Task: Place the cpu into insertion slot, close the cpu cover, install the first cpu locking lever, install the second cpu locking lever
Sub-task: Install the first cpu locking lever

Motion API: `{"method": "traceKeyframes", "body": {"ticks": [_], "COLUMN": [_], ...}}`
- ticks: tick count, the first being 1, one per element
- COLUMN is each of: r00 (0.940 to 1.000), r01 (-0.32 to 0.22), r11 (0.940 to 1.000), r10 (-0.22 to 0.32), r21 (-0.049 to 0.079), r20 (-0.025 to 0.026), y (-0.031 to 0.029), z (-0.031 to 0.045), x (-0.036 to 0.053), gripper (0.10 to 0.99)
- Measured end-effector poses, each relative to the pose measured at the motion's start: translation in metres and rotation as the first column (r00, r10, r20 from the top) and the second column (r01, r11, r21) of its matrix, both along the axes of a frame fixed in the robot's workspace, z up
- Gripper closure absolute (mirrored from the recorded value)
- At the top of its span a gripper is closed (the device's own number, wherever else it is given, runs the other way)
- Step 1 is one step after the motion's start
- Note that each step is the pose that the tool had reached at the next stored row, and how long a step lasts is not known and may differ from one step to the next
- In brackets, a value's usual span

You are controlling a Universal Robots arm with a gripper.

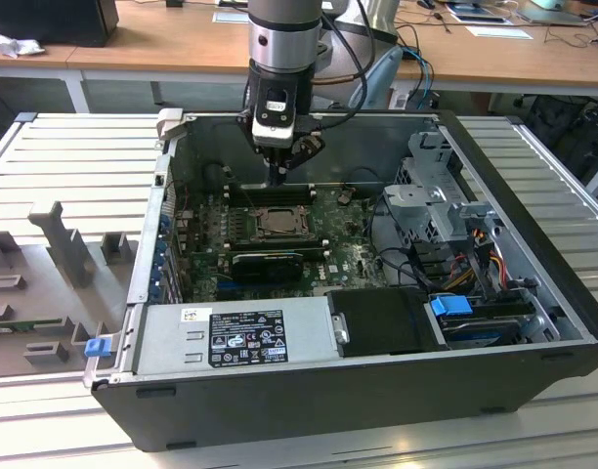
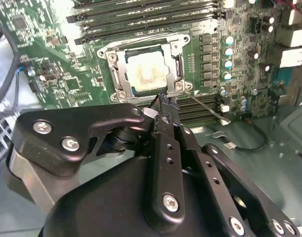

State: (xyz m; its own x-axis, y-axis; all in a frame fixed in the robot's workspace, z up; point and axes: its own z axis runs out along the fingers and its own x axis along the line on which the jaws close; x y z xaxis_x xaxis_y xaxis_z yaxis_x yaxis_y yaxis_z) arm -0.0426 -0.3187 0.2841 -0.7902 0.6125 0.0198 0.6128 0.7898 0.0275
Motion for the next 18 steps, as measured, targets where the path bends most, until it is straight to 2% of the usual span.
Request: {"method": "traceKeyframes", "body": {"ticks": [4, 11, 14, 16, 17, 18], "r00": [0.9968, 0.9808, 0.9699, 0.9602, 0.9539, 0.9452], "r01": [-0.08, -0.195, -0.243, -0.279, -0.3, -0.326], "r11": [0.9968, 0.9808, 0.9699, 0.9602, 0.9539, 0.9452], "r10": [0.08, 0.195, 0.243, 0.279, 0.3, 0.326], "r21": [0.0, 0.0, 0.0, 0.0, 0.0, 0.0], "r20": [0.0, 0.0, 0.0, 0.0, 0.0001, 0.0003], "y": [0.0, 0.0, 0.0, 0.0, 0.0, 0.0], "z": [0.0, -0.0001, -0.0002, -0.0003, -0.0004, -0.0008], "x": [0.0, 0.0, 0.0, 0.0, 0.0, 0.0], "gripper": [0.98, 0.98, 0.98, 0.98, 0.98, 0.98]}}
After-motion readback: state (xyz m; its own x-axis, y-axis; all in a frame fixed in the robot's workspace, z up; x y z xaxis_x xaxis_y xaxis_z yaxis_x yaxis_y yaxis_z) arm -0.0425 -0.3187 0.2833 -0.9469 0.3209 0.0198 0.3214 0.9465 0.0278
